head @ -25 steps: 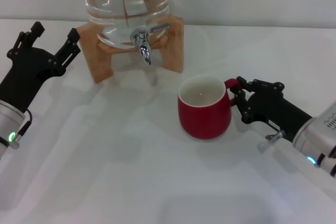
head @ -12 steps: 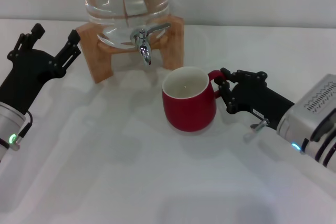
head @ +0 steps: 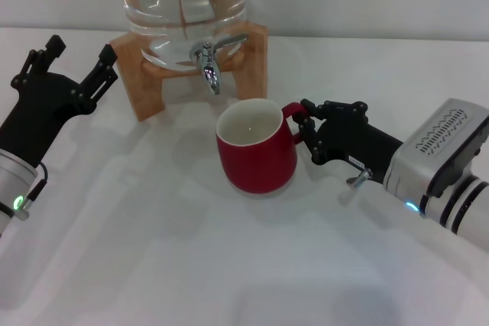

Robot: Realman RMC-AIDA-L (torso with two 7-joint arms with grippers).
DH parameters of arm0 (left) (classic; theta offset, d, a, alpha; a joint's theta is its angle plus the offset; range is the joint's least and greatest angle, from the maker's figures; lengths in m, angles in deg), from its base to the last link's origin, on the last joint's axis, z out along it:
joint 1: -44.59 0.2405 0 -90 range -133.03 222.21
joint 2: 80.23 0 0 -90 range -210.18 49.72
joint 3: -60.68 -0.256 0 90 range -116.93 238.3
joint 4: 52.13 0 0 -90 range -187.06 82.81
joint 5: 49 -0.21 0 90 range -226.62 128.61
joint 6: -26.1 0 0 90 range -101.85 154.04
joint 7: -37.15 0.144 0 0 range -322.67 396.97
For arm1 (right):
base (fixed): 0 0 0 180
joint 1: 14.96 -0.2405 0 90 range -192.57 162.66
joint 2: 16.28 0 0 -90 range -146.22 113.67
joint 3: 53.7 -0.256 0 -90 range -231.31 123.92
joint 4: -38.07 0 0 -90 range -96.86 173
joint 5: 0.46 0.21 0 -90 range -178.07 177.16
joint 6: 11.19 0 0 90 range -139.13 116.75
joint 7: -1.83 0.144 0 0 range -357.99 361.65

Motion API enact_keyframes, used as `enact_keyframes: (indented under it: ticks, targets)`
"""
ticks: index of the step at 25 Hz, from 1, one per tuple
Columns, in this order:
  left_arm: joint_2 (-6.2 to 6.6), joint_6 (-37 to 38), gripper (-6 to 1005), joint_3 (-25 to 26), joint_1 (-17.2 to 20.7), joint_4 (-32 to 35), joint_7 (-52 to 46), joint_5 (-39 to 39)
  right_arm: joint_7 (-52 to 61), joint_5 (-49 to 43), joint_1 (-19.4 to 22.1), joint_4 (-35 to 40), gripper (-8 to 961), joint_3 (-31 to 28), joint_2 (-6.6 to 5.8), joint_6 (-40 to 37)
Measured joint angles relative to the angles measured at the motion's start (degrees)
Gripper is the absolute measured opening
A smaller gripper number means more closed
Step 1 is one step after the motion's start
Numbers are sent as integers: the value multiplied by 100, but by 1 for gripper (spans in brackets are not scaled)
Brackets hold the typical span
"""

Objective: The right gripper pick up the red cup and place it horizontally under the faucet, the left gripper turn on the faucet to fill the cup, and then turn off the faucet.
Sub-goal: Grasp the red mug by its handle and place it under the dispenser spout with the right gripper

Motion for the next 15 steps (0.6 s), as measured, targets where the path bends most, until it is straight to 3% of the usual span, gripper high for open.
enact_keyframes:
  ticks: [15]
  targets:
    - [-9, -59, 880, -1, 7, 4, 0, 0, 2, -10, -166, -21, 135, 53, -2, 204]
